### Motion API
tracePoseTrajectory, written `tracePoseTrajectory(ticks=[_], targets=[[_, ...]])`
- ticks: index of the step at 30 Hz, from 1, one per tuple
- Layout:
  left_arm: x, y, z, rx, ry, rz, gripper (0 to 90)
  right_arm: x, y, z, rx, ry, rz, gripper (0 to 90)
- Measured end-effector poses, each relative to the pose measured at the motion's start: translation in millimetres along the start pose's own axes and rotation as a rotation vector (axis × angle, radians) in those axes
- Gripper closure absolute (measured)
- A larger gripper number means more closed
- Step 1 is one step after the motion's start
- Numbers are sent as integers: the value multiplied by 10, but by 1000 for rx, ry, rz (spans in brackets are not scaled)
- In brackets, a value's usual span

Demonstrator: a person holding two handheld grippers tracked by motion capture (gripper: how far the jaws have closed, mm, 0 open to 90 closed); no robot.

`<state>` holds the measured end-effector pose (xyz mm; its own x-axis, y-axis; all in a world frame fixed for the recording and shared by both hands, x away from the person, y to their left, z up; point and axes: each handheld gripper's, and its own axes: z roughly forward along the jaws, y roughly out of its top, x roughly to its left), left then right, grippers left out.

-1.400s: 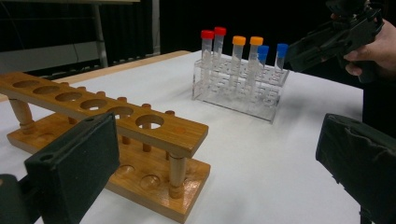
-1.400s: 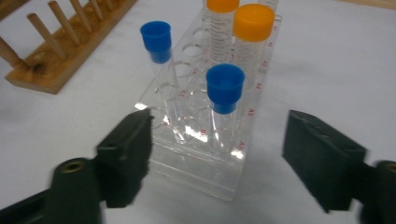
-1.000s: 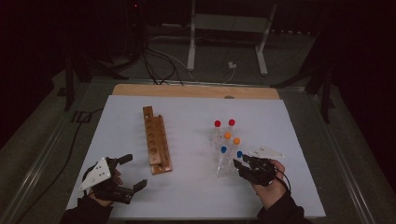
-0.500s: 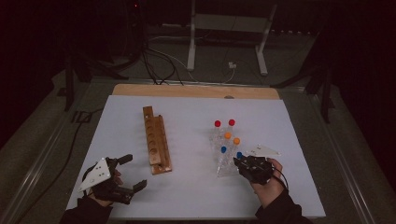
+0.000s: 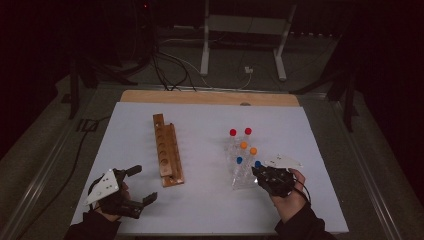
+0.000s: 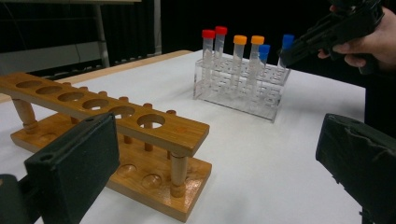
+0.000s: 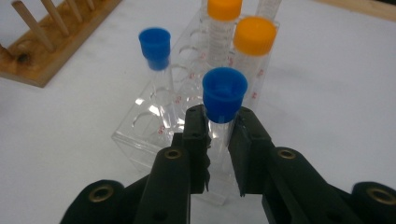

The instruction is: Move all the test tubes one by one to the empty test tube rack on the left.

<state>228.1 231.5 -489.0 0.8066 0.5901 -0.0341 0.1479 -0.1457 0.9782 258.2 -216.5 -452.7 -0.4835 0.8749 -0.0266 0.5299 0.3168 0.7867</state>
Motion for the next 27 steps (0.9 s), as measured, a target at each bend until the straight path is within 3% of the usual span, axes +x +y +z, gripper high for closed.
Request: tracePoseTrajectory(ticks=[12,17,21,27], targets=[[-1,11,5,11,9,-14,4,10,194,-324,-98,-4,-12,766],[-15,18,20,34,-14,-11,4,50,264,-440,-139,12,-19,766],[-37,53,20,28,-10,2,5,149,359,-524,-168,55,-40,766],[-69,115,23,18,-19,7,5,309,420,-427,-159,126,-77,766]])
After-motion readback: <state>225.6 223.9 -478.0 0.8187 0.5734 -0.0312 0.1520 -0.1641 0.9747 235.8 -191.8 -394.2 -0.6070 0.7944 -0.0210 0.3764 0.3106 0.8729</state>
